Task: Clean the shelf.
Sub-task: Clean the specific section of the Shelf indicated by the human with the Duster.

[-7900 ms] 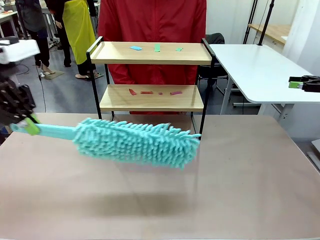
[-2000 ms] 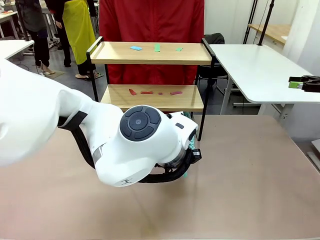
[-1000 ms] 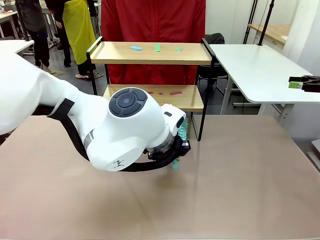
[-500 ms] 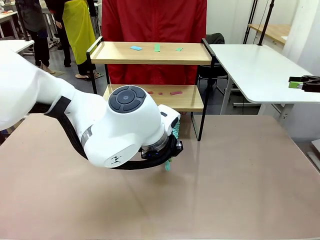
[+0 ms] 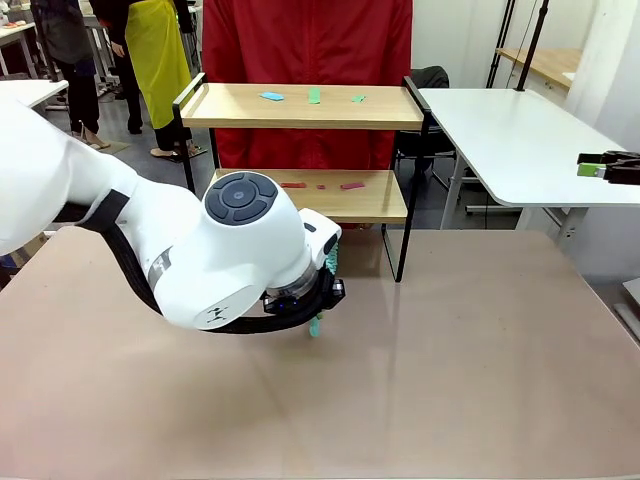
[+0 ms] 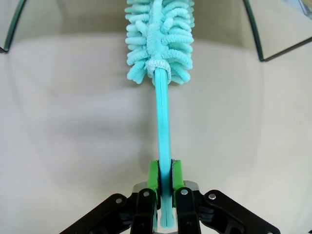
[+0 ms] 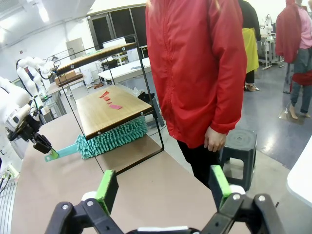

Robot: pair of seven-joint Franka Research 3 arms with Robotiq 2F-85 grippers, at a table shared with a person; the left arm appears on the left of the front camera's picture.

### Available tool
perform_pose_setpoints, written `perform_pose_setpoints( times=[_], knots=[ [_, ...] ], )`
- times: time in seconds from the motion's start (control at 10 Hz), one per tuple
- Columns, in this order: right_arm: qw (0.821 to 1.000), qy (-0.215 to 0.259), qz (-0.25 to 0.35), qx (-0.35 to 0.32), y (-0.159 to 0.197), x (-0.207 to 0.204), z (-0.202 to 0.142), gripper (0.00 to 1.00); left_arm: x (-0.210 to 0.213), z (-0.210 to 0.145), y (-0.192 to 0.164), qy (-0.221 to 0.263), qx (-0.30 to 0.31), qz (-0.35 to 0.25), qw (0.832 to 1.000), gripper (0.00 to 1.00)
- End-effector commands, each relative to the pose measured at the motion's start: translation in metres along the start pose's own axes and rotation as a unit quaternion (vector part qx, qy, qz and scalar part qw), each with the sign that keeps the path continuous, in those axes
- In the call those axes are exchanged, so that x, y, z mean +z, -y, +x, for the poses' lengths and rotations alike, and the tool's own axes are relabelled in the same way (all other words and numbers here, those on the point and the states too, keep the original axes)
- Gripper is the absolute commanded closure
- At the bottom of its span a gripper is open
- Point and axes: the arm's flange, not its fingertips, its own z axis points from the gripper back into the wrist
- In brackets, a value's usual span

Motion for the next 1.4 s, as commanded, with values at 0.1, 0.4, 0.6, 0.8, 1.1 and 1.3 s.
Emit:
perform_pose_setpoints(
  times=[0.1, 0.4, 0.6, 0.8, 1.1, 1.3],
  knots=[
    [1.0, 0.0, 0.001, 0.002, -0.001, -0.001, 0.003, 0.0, 0.03, -0.005, -0.028, -0.003, -0.006, 0.027, 1.0, 0.87],
    [1.0, 0.0, 0.001, 0.002, -0.001, -0.001, 0.003, 0.0, 0.045, -0.006, -0.046, 0.001, -0.003, 0.046, 0.999, 0.87],
    [1.0, 0.0, 0.001, 0.002, -0.001, -0.001, 0.003, 0.0, 0.055, -0.006, -0.058, 0.001, -0.004, 0.057, 0.998, 0.87],
    [1.0, 0.0, 0.001, 0.002, -0.001, -0.001, 0.003, 0.0, 0.066, -0.006, -0.069, 0.011, -0.004, 0.079, 0.997, 0.87],
    [1.0, 0.0, 0.001, 0.002, -0.001, -0.001, 0.003, 0.0, 0.084, -0.002, -0.093, 0.025, 0.0, 0.113, 0.993, 0.87],
    [1.0, 0.0, 0.001, 0.002, -0.001, -0.001, 0.003, 0.0, 0.095, -0.001, -0.11, 0.029, 0.0, 0.123, 0.992, 0.87]
  ],
)
